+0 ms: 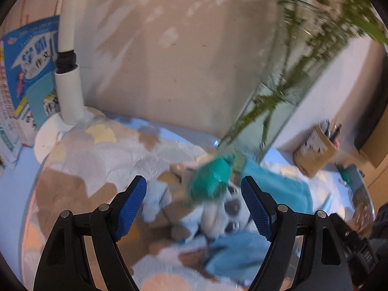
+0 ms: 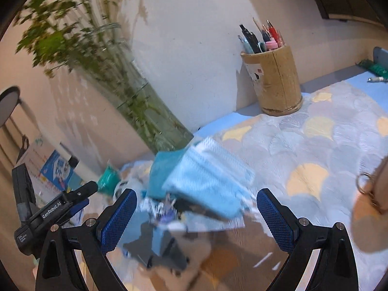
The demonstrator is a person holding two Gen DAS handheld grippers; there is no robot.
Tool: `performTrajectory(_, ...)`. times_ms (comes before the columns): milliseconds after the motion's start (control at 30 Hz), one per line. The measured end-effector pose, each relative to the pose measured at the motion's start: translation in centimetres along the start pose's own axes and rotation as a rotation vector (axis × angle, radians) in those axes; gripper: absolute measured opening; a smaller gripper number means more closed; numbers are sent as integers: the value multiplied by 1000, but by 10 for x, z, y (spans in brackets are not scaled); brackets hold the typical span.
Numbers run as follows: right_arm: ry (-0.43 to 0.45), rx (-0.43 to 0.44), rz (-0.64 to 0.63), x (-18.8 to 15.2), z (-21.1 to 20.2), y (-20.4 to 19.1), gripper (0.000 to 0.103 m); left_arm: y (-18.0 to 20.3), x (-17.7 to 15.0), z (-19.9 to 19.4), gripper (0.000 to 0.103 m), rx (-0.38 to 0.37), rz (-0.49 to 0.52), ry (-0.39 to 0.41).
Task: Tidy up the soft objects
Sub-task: 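Grasp the teal bottle cap with the left tool while the right tool grasps the blue face mask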
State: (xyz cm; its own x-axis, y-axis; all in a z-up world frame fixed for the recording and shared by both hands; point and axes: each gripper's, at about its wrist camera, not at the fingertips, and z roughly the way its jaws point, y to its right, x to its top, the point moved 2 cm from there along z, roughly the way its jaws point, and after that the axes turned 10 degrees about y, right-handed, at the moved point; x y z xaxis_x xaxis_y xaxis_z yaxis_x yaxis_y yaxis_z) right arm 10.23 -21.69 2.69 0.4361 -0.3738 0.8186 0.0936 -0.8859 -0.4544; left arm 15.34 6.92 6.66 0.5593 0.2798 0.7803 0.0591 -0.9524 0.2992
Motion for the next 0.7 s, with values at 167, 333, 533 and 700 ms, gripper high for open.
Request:
performTrajectory(167, 36, 21, 75, -2, 16, 14, 99, -5, 0, 30, 79, -98, -70, -27)
performTrajectory(333, 31, 91, 162, -15, 21, 34, 99, -13, -15, 45, 79, -155, -105, -32)
performTrajectory(533, 54, 120, 158, -11, 24, 30, 99, -12, -15, 43, 79, -194, -91, -30)
performTrajectory(700, 47, 133, 161, -10, 28, 29, 99, -13, -16, 40, 79, -228, -103, -13)
